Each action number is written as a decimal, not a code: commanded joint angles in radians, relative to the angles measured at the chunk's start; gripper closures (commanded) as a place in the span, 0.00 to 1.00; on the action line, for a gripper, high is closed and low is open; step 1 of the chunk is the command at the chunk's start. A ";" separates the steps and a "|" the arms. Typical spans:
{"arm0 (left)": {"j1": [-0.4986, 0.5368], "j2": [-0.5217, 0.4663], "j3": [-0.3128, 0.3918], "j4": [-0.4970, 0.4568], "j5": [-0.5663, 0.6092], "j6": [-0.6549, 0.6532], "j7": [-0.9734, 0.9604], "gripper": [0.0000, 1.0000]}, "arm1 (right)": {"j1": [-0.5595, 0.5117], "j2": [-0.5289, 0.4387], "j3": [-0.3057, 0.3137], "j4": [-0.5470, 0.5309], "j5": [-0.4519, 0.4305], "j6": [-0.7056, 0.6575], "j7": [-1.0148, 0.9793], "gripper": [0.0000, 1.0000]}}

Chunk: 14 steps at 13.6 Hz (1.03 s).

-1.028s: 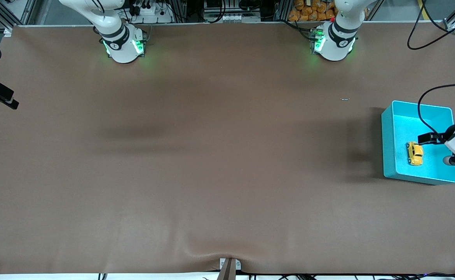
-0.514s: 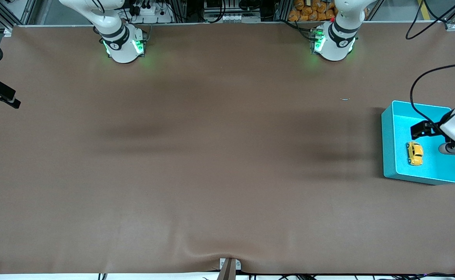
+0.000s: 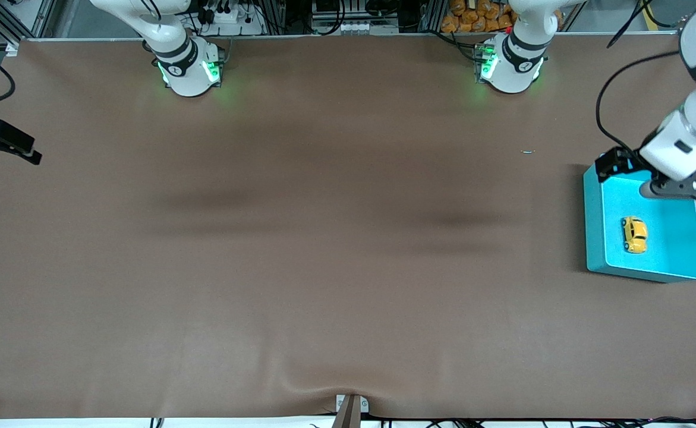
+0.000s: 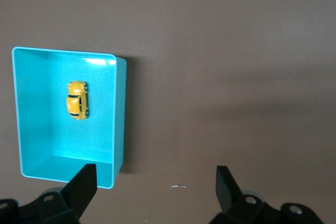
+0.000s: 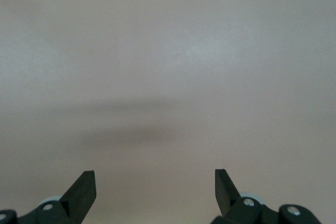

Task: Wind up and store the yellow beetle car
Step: 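Raise the open left gripper up out of the box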

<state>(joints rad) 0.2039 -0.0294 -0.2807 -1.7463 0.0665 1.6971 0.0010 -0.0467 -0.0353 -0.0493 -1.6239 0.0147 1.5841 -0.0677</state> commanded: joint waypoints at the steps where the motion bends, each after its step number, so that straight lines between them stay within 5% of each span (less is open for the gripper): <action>1: -0.153 -0.079 0.131 -0.013 -0.045 -0.072 -0.012 0.00 | 0.015 -0.009 0.003 -0.013 -0.021 -0.009 0.003 0.00; 14: -0.291 -0.060 0.199 0.140 -0.076 -0.246 -0.015 0.00 | 0.048 -0.014 0.003 -0.002 -0.021 -0.042 0.003 0.00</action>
<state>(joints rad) -0.0688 -0.1093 -0.0926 -1.6439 0.0082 1.4747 -0.0297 -0.0051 -0.0395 -0.0440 -1.6310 0.0136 1.5530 -0.0683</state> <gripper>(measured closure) 0.000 0.000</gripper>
